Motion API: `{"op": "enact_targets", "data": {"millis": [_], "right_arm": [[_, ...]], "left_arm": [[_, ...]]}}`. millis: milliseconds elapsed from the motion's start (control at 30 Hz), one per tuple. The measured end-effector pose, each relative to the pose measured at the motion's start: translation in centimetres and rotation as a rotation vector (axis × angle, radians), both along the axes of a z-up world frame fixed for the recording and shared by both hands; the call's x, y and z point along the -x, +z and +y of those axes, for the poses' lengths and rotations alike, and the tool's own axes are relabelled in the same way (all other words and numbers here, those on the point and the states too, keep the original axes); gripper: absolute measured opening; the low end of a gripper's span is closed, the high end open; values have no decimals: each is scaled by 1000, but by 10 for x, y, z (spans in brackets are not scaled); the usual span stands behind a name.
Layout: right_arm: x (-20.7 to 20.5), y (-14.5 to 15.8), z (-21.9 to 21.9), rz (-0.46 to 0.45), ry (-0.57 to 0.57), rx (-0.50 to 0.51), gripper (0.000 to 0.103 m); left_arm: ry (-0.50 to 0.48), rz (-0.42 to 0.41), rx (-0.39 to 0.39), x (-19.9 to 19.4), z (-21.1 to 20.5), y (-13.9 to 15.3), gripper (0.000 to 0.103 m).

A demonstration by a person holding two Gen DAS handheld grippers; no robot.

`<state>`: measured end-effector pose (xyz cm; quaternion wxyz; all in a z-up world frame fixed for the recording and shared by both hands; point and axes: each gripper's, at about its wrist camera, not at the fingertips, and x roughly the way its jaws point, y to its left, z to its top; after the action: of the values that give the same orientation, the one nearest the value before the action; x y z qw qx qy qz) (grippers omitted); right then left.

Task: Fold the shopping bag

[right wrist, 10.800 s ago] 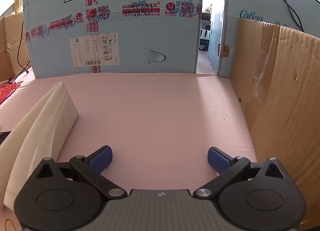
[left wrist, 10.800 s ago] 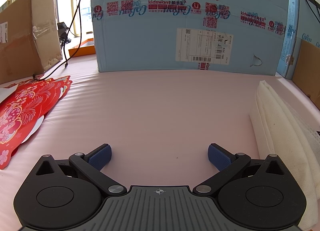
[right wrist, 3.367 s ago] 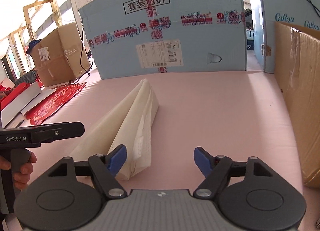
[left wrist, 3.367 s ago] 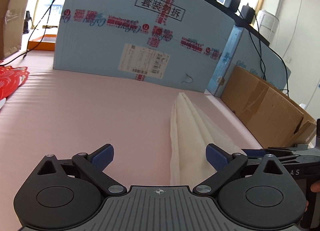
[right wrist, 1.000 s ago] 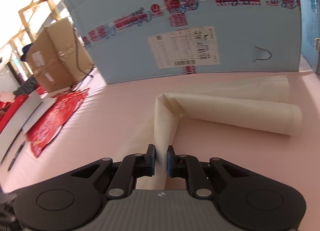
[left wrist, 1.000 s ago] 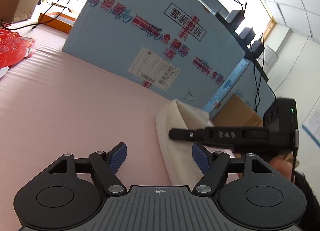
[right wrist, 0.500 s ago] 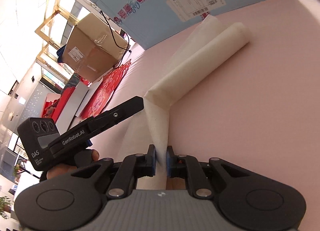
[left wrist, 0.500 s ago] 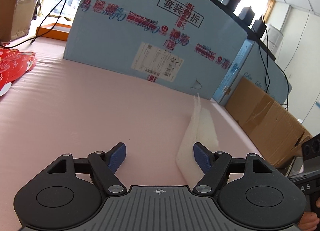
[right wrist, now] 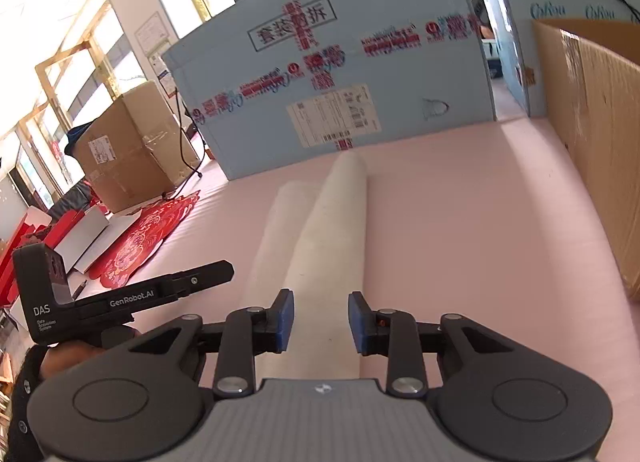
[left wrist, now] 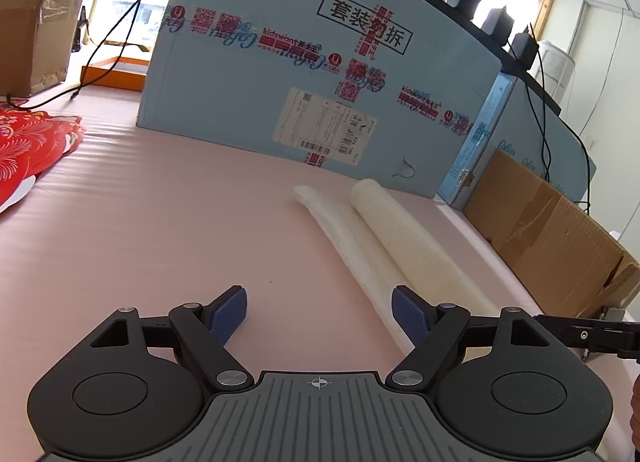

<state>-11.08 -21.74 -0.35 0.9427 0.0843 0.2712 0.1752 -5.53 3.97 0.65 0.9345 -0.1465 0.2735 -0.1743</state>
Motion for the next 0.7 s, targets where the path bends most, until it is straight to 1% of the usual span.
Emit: {"op": "enact_targets", "data": {"millis": [33,67,133,200,233,300,333,400,433,533,633,667,700], "right_arm": [[0,1,2,2,1,-7,36],[1,5,4,1,20,-38,36],[4,12,8,-17,87,-103,36],[5,18,16,-5,166,-151,39],[3,18,22,16,195,-156,41],[-3,10,39,98,244,-132,41],[-5,7,44,122,254,-118,41],[-10,-3,49,163,210,-48,41],[-10,-3,46,155,171,-18,41],[-5,-2,33,117,59,60,41],[4,4,13,53,-57,154,46],[6,5,3,27,-123,195,47],[8,5,-5,13,-167,213,47]], "left_arm": [[-7,-11,4,1,0,1,82],[-10,-15,4,2,-1,2,83],[-14,-13,8,1,-1,2,83],[-10,-3,13,-1,0,1,83],[-4,2,17,-1,0,1,83],[2,7,21,-2,2,1,83],[2,8,21,-2,2,1,83],[-2,8,19,-2,1,1,83],[-4,9,18,-2,1,1,83],[-16,11,22,-2,0,1,84],[-42,13,36,-2,-1,1,84],[-56,15,47,-2,-2,1,84],[-73,17,62,-2,-3,1,84]]}}
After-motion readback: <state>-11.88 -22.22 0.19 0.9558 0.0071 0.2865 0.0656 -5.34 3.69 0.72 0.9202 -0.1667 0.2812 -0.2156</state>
